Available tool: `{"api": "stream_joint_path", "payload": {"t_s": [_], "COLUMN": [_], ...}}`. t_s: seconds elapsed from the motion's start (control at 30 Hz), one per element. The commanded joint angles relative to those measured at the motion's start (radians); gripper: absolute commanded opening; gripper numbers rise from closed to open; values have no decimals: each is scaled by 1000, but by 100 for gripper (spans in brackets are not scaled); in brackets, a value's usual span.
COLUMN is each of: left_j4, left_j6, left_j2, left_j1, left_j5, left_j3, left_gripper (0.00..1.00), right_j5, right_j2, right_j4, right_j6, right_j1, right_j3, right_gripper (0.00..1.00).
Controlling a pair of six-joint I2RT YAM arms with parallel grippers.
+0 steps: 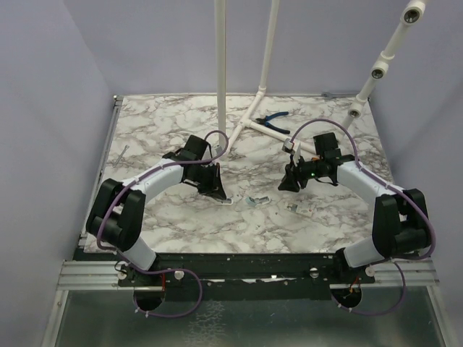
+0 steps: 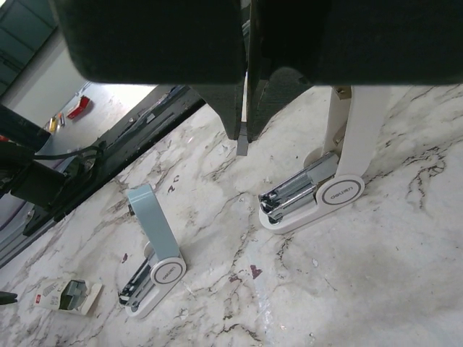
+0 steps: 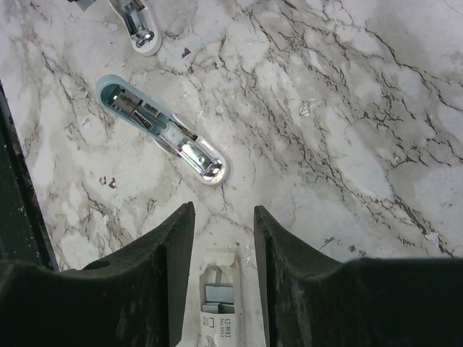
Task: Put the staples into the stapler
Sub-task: Adjust the staple.
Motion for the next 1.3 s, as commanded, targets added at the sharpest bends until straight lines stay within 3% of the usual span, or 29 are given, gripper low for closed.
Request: {"api": "stream_joint_path", "payload": {"t_s": [0.0, 1.27], "left_j4": [20, -49], "left_j6": [-30, 10], "left_j2": [41, 175], "left_j1": [10, 15], "left_j5": [16, -11], "left_j3": [40, 113], "left_gripper": [1, 0], "right_j5": [18, 22], "right_j2": [18, 30], "right_j4": [9, -6], "right_j6": [-18, -27], "right_j1": [3, 4], "right_j3": [9, 15], "right_gripper": [43, 43]}}
